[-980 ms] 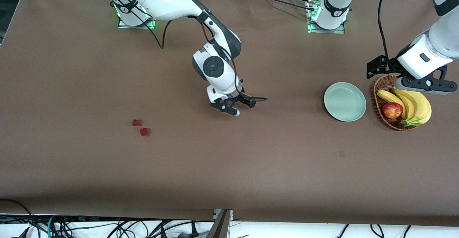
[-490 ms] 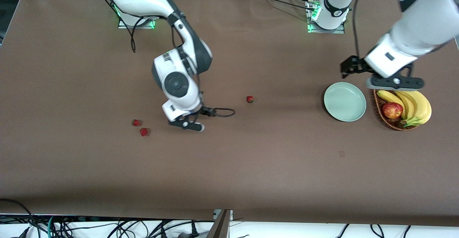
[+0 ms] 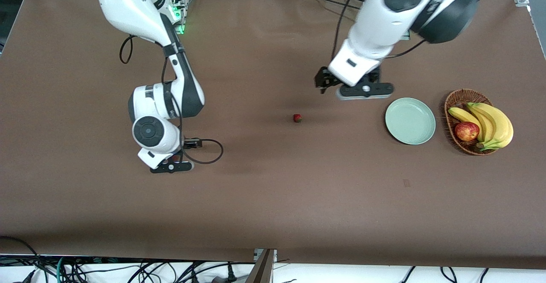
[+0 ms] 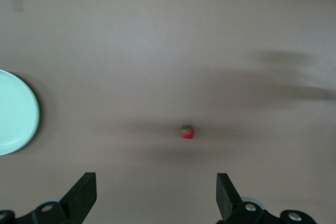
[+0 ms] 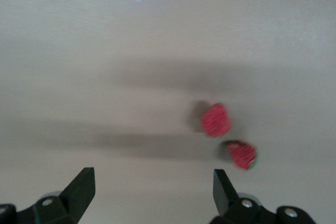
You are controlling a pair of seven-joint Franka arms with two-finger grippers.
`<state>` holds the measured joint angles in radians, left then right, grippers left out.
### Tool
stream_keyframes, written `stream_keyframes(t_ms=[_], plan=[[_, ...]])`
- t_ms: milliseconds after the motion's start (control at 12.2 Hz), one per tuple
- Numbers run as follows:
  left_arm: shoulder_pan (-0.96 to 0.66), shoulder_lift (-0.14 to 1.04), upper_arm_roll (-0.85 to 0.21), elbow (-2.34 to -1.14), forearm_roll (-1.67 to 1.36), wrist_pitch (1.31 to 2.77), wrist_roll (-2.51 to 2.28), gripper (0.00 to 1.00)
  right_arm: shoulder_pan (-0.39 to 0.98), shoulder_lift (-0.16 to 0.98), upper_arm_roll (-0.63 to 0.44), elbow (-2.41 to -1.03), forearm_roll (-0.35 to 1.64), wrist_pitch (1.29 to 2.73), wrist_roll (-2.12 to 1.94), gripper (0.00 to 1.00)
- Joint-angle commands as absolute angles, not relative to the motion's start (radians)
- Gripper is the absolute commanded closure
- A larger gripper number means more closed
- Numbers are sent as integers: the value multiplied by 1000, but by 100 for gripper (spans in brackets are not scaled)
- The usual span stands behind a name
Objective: Collect all strawberries into plate
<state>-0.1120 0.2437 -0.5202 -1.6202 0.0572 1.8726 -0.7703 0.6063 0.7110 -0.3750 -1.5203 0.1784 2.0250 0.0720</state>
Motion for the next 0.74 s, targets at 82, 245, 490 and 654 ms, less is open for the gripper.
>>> stream_keyframes(t_ms=[82, 245, 490, 654], plan=[[-212, 480, -520, -1605, 237, 2034, -968, 0, 534, 727, -367, -1554, 234, 2095, -46, 4], [-212, 541, -518, -1652, 271, 2126, -971, 0, 534, 744, -365, -1555, 244, 2120, -52, 9], [-212, 577, -509, -1779, 304, 2288, -1047, 0, 534, 755, -365, -1577, 245, 2154, -52, 17], [-222, 652, -511, -1779, 411, 2318, -1158, 0, 534, 756, -365, -1595, 268, 2172, -60, 26]])
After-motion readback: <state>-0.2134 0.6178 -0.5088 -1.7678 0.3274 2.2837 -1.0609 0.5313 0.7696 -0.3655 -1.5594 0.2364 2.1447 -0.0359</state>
